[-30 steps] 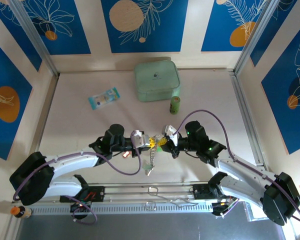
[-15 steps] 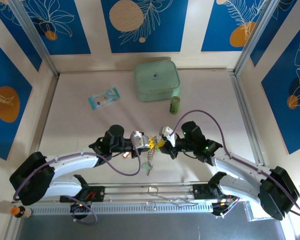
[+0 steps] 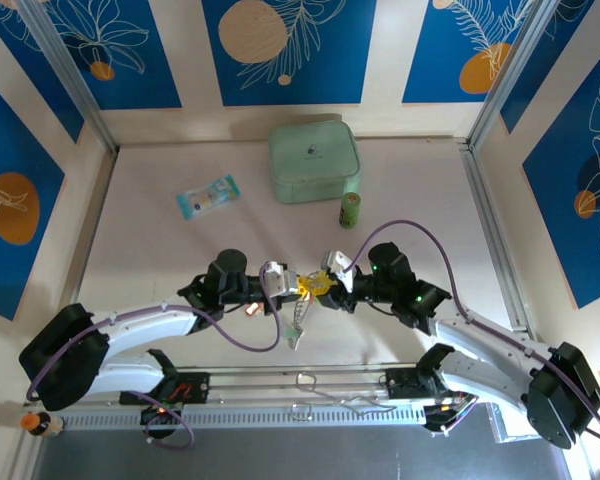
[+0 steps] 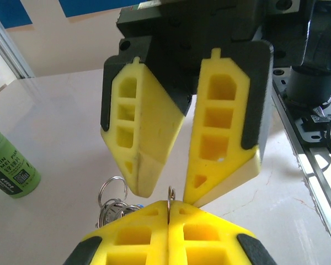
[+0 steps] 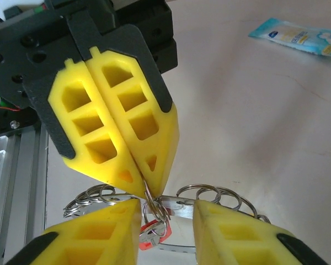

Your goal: Put the keys on the keyring

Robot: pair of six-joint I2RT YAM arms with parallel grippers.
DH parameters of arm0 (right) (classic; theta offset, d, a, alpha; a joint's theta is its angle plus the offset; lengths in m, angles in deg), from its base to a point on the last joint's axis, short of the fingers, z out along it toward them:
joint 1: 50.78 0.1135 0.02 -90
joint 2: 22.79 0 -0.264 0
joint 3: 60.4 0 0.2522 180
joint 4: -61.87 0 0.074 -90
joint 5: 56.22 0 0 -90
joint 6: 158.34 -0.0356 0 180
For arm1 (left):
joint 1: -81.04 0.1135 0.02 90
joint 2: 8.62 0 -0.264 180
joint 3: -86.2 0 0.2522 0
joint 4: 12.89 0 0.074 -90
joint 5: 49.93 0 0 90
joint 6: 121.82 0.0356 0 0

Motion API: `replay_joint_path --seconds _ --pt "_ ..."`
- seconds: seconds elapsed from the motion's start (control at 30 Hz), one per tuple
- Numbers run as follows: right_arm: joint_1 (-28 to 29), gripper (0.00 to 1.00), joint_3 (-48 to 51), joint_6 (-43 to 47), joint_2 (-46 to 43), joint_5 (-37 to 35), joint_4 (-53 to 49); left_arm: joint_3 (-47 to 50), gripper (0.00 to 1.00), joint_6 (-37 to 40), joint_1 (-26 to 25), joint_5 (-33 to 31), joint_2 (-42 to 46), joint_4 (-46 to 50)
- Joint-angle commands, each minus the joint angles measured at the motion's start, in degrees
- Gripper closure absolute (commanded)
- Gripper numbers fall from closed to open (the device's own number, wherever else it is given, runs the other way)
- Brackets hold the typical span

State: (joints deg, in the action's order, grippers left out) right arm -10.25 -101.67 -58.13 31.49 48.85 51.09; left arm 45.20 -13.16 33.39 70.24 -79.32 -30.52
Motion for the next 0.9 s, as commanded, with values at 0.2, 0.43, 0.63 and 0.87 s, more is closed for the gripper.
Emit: replay_joint_path --seconds 0.2,0.43,0.63,0.87 --pt "0.36 0.97 -1.48 1.18 1.71 2.16 1.8 0.28 1.0 -1.31 -0.25 1.68 -0.11 -4.42" --pt "0.59 1.0 -5.79 7.25 1.42 -1.25 -10.04 -3.51 0.8 3.19 -0.26 -0.69 -0.48 6.72" --pt "1.81 1.0 -12.06 12.97 3.77 -3.33 -21.32 -5.81 0.92 7.52 -0.26 0.1 -0.65 14.43" --pt "4.69 1.0 -17.83 15.58 6.88 -5.14 -26.98 -6.2 0.94 7.89 -0.37 0.59 -0.67 15.83"
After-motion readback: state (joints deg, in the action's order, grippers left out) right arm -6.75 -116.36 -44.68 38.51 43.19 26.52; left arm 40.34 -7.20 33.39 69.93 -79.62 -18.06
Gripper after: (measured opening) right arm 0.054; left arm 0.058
